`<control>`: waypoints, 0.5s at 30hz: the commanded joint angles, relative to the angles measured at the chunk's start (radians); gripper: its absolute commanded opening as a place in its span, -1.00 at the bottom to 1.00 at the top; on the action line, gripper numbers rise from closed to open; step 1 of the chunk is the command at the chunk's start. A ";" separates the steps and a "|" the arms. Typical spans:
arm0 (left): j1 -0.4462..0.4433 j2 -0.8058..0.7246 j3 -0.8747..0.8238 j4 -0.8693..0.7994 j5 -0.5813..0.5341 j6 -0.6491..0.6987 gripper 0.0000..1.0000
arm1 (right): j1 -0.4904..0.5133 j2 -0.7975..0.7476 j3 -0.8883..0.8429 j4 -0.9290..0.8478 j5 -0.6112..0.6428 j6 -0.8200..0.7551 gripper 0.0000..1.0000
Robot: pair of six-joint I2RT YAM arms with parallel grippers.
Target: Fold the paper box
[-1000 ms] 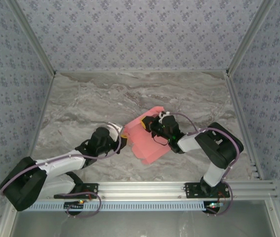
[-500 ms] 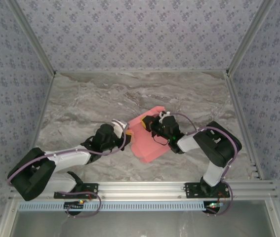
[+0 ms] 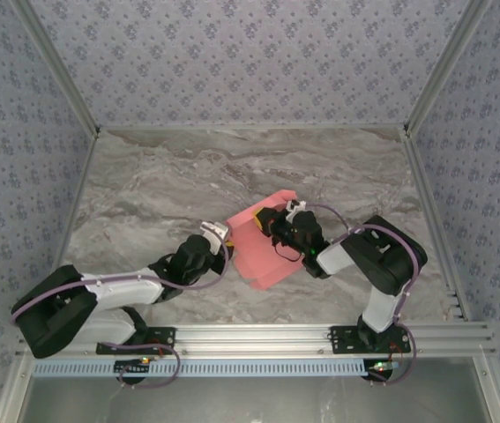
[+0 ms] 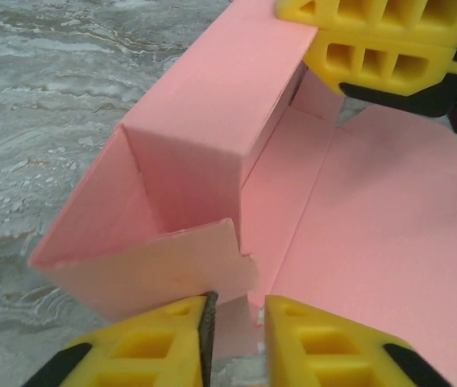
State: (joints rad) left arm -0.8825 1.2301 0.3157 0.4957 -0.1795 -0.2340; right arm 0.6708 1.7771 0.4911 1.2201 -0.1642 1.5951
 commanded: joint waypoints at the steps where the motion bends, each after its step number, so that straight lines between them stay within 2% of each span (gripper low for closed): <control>1: -0.007 -0.112 -0.038 0.082 0.078 0.002 -0.38 | 0.009 0.039 -0.013 0.035 -0.001 -0.018 -1.00; 2: -0.012 -0.156 -0.055 0.082 0.136 0.017 -0.32 | 0.009 0.046 -0.010 0.043 -0.002 -0.016 -1.00; 4: -0.041 -0.250 -0.072 0.010 0.125 0.022 -0.27 | 0.011 0.055 -0.012 0.056 -0.003 -0.010 -1.00; 7: -0.062 -0.438 -0.146 -0.067 0.018 0.005 -0.24 | 0.013 0.058 -0.014 0.068 -0.006 -0.006 -1.00; 11: -0.055 -0.698 -0.252 -0.198 -0.188 -0.024 -0.07 | 0.019 0.053 -0.020 0.069 -0.004 -0.009 -1.00; 13: -0.034 -0.769 -0.286 -0.233 -0.214 -0.039 -0.05 | 0.022 0.053 -0.020 0.070 -0.004 -0.009 -1.00; 15: -0.011 -0.805 -0.322 -0.199 -0.211 -0.034 -0.03 | 0.023 0.054 -0.016 0.067 -0.006 -0.007 -1.00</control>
State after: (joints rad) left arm -0.9161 0.4610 0.0380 0.3424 -0.3096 -0.2546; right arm 0.6834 1.8122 0.4866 1.2881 -0.1650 1.5959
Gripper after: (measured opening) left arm 0.479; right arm 0.065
